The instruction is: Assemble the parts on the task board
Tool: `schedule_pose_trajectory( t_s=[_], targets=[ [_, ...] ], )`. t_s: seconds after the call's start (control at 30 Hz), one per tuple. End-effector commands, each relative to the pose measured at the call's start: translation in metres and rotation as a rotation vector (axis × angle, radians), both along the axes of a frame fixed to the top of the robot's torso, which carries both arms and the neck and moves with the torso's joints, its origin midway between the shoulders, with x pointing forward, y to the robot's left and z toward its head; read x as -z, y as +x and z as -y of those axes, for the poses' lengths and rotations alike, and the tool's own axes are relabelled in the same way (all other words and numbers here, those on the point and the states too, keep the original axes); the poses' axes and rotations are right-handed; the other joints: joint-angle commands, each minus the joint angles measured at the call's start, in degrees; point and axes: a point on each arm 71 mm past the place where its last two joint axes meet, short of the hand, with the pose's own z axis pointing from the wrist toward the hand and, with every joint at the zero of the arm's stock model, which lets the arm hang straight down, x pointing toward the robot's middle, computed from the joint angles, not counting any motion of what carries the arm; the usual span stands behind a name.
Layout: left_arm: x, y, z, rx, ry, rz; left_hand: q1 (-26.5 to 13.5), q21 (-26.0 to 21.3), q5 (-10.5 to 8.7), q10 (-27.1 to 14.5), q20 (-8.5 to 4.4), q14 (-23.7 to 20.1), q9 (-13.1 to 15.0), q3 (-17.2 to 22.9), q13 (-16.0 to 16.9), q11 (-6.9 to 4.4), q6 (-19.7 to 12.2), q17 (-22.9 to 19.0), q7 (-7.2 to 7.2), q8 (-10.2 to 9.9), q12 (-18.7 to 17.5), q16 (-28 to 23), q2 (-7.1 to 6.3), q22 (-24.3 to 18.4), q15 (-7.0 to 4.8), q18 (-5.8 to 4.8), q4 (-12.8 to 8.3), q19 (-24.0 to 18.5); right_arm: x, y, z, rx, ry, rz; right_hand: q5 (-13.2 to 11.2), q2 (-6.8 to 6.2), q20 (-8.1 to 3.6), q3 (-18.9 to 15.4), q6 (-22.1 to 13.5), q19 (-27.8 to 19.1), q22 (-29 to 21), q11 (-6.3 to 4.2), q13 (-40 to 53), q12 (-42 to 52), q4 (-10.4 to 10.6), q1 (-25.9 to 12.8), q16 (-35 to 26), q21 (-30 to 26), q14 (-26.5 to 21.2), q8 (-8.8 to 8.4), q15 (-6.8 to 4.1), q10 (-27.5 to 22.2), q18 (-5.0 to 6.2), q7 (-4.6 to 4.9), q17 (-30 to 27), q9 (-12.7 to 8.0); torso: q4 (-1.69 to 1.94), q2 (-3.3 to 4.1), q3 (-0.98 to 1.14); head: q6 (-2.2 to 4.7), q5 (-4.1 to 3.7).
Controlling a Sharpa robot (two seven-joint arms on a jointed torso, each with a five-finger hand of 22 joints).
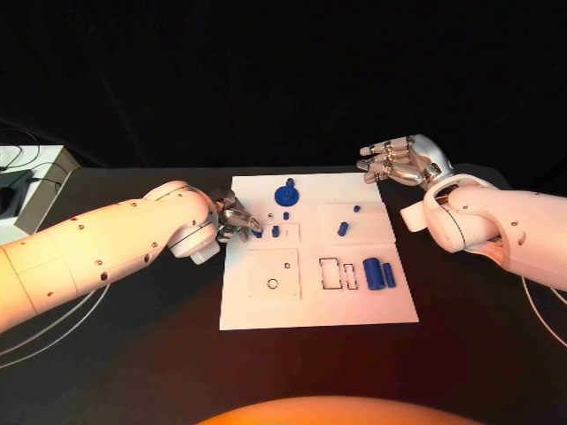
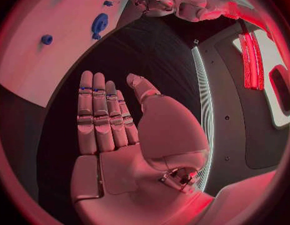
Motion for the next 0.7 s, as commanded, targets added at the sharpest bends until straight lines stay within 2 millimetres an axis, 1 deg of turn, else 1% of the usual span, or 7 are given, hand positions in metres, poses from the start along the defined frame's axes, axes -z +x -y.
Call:
schedule_pose_trajectory(
  t_s=[0.03,0.13,0.2,0.27,0.5,0.6,0.7],
  targets=[
    [0.0045,-0.0027,0.0006,0.024,0.028,-0.032,0.93,-0.02,0.38,1.62,0.16,-0.01,16.91,0.87,0.10,-0.43,3.43,-0.07,-3.19,0.10,0.17,0.19,0.46,0.04,-0.27,-0.26,-0.86,0.31,-0.0007,-0.0005,-0.0012,-0.016,0.005,0.008,0.25,0.04,0.01,0.17,-0.19,-0.49,-0.03,-0.01,-0.07,-0.15,-0.16,-0.58,-0.10,0.06,-0.36,-0.18,-0.18,-0.27,0.37,0.02,-0.01,0.00,0.01,0.01,-0.02,-0.16,-0.05],
    [0.0046,-0.0030,0.0004,0.027,0.032,-0.034,0.99,0.04,0.69,1.72,0.12,0.02,16.99,0.91,0.12,-0.48,3.57,0.02,-3.24,0.14,0.25,0.34,0.32,0.11,-0.31,-0.31,-1.02,0.36,-0.0007,-0.0006,-0.0010,-0.015,0.005,0.007,0.25,0.04,0.01,0.17,-0.19,-0.49,-0.03,-0.01,-0.07,-0.15,-0.16,-0.58,-0.10,0.06,-0.36,-0.18,-0.18,-0.27,0.37,0.02,-0.01,0.00,0.02,0.02,-0.02,-0.21,-0.06],
    [0.0045,-0.0031,0.0004,0.028,0.033,-0.034,0.88,0.21,1.93,1.81,0.07,0.05,17.09,1.12,0.13,-0.55,3.75,0.12,-3.30,0.25,0.32,0.48,0.00,0.25,-0.35,-0.36,-1.16,0.48,-0.0007,-0.0006,-0.0009,-0.015,0.005,0.007,0.26,0.03,0.00,0.16,-0.17,-0.49,-0.03,-0.02,-0.07,-0.16,-0.17,-0.62,-0.10,0.07,-0.33,-0.18,-0.18,-0.27,0.37,0.02,0.00,0.00,0.03,0.03,-0.03,-0.21,-0.11],
    [0.0045,-0.0031,0.0004,0.030,0.036,-0.033,0.81,0.26,2.27,1.86,0.03,0.03,17.15,1.23,0.14,-0.58,3.79,0.11,-3.32,0.28,0.38,0.50,-0.15,0.29,-0.37,-0.40,-1.24,0.51,-0.0006,-0.0006,-0.0008,-0.015,0.005,0.007,0.26,0.03,0.00,0.16,-0.17,-0.49,-0.03,-0.02,-0.07,-0.16,-0.17,-0.62,-0.10,0.07,-0.33,-0.18,-0.18,-0.27,0.37,0.02,0.00,0.00,0.03,0.03,-0.03,-0.23,-0.10],
    [0.0047,-0.0030,0.0002,0.034,0.047,-0.033,0.76,0.30,2.56,1.86,-0.01,0.03,17.21,1.34,0.13,-0.59,3.85,0.11,-3.34,0.29,0.43,0.57,-0.22,0.35,-0.40,-0.44,-1.33,0.52,-0.0006,-0.0007,-0.0007,-0.015,0.004,0.006,0.26,0.03,0.00,0.16,-0.17,-0.49,-0.03,-0.02,-0.07,-0.16,-0.17,-0.62,-0.10,0.07,-0.33,-0.18,-0.18,-0.27,0.37,0.02,0.00,0.00,0.05,0.00,-0.02,-0.40,-0.06],
    [0.0048,-0.0029,0.0002,0.034,0.049,-0.033,0.76,0.30,2.56,1.86,-0.01,0.03,17.21,1.34,0.13,-0.59,3.85,0.11,-3.34,0.29,0.43,0.57,-0.22,0.35,-0.40,-0.44,-1.33,0.52,-0.0006,-0.0007,-0.0007,-0.015,0.004,0.006,0.26,0.03,0.00,0.16,-0.17,-0.49,-0.03,-0.02,-0.07,-0.16,-0.17,-0.62,-0.10,0.07,-0.33,-0.18,-0.18,-0.27,0.37,0.02,0.00,0.00,0.08,0.00,-0.02,-0.31,0.08],
    [0.0049,-0.0029,0.0002,0.033,0.051,-0.034,0.74,0.39,2.65,1.88,-0.03,0.03,17.26,1.39,0.12,-0.62,3.92,0.12,-3.37,0.32,0.47,0.61,-0.23,0.42,-0.41,-0.47,-1.39,0.57,-0.0005,-0.0007,-0.0007,-0.016,0.005,0.006,0.26,0.03,0.00,0.16,-0.17,-0.49,-0.03,-0.02,-0.07,-0.16,-0.17,-0.62,-0.10,0.07,-0.33,-0.18,-0.18,-0.27,0.37,0.02,0.00,0.00,0.04,-0.01,-0.01,-0.50,0.12]
  ],
)
